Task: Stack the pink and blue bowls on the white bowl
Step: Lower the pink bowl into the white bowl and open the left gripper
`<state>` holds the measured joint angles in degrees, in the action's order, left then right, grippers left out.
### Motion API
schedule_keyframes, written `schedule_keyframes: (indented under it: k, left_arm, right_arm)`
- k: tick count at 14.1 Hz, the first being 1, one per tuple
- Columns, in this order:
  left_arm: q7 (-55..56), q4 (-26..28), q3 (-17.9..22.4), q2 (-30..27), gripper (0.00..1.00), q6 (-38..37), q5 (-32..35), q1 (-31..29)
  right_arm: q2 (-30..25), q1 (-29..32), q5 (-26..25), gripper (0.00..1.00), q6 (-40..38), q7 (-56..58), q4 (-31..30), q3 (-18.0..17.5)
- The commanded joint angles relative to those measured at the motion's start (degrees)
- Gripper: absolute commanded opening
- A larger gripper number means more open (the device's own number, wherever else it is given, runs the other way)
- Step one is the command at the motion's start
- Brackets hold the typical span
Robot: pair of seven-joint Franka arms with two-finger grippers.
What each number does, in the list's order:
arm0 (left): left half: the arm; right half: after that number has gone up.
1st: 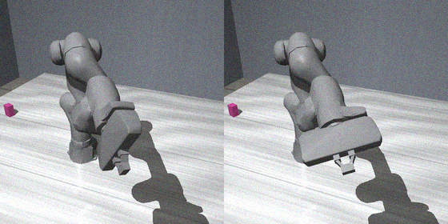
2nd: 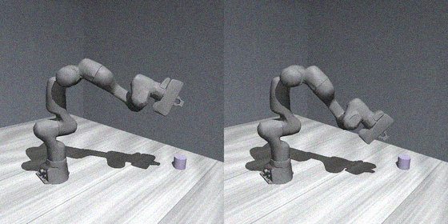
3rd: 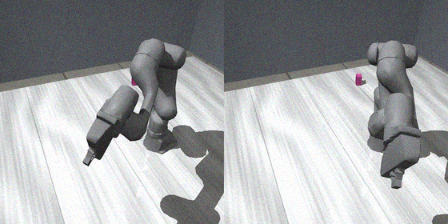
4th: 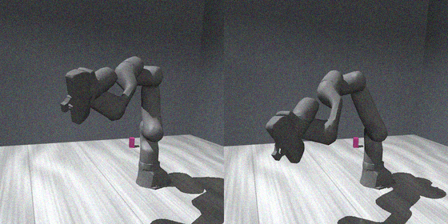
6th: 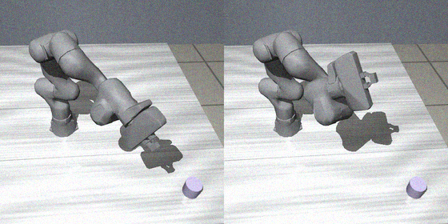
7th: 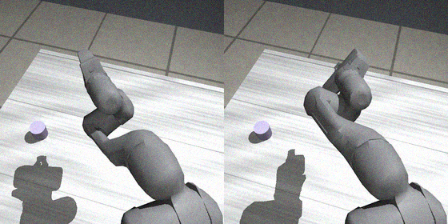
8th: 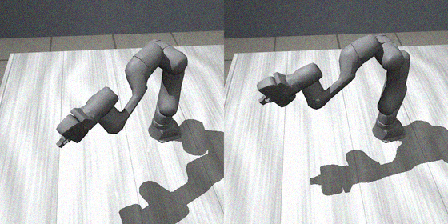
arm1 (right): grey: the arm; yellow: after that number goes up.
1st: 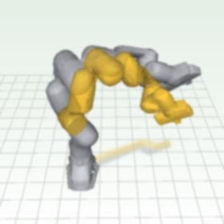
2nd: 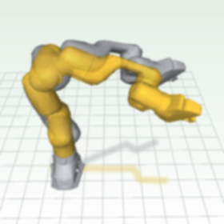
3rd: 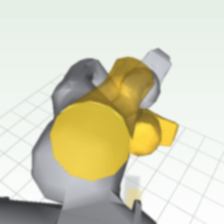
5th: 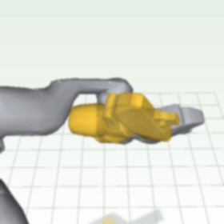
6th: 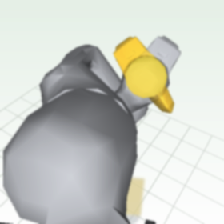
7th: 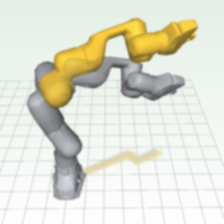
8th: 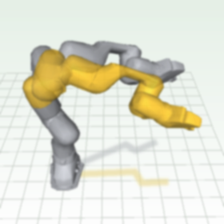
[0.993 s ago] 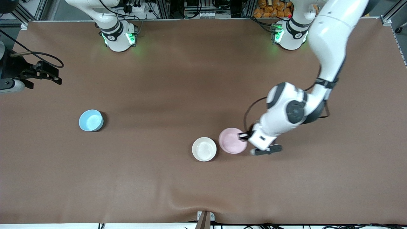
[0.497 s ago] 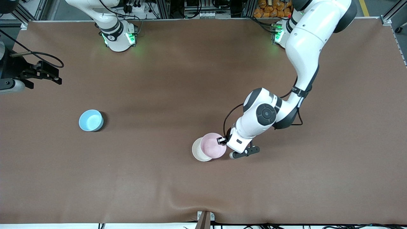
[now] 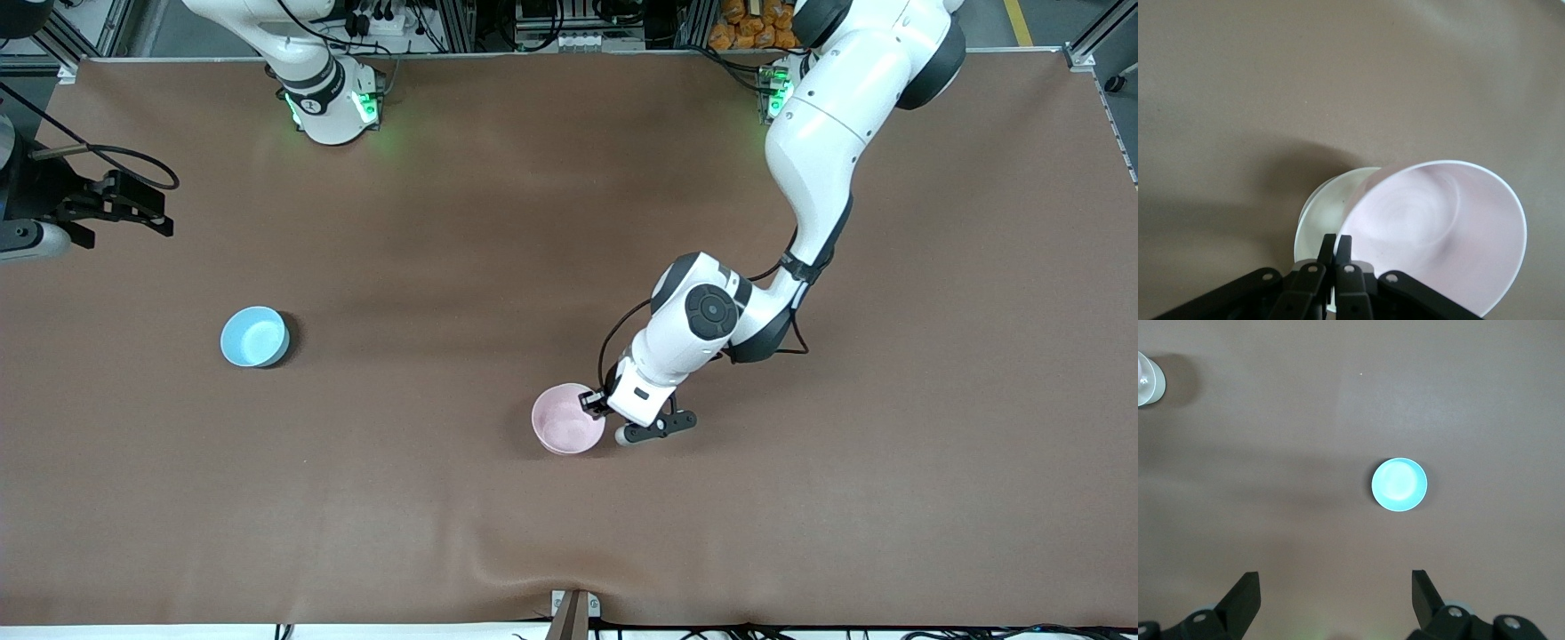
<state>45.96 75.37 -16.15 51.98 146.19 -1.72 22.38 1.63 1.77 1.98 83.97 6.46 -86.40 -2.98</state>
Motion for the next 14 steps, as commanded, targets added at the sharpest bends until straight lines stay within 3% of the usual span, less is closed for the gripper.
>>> schedule_keyframes:
  k: [1,14]
  left_arm:
    - [-0.08,-2.16,2.43,1.64,0.00,0.50,-0.83,2.49]
    - [0.80,-0.93,3.67,0.76,0.00,-0.29,-0.57,3.20]
  right_arm:
    - [-0.58,0.43,0.83,1.00,-0.38,0.66,-0.35,-0.09]
    - [-0.49,0.52,0.83,1.00,-0.38,0.66,-0.27,-0.09]
